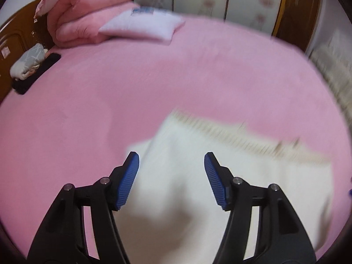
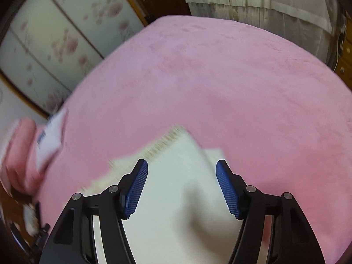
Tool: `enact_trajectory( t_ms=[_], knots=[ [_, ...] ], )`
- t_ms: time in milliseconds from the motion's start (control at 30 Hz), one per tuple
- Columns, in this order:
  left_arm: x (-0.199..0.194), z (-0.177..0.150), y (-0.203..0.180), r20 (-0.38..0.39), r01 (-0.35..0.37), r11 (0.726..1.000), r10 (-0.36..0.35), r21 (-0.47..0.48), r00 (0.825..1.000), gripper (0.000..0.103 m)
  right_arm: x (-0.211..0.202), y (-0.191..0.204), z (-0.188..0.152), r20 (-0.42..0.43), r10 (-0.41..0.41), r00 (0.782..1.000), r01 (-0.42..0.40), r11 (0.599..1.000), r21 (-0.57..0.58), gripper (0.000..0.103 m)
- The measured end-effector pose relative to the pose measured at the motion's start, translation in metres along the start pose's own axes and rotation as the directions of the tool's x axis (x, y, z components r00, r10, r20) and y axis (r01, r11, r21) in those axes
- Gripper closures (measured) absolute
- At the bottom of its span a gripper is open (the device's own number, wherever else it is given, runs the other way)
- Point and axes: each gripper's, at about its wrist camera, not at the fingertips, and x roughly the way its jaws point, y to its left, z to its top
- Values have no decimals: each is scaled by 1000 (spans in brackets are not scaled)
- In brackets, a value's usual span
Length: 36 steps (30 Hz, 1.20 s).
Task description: Fold large clothes
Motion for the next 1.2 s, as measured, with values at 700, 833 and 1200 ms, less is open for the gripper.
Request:
enact_trajectory(
  t_ms=[700,833,1200],
  knots=[
    [26,-104,93,-211,221,971,-236,-90,949,44,-56,-74,-155,-97,-28,995,-11,927,-375,38],
    [24,-107,80,-196,217,975,-205,39,959,55,-45,-50,-172,-134,-9,991,-60,862,-503,67],
    [8,-112,91,-177,254,959,-230,125,957,80,-46,-57,-169,-97,-90,991,33,879,-476,82]
  ],
)
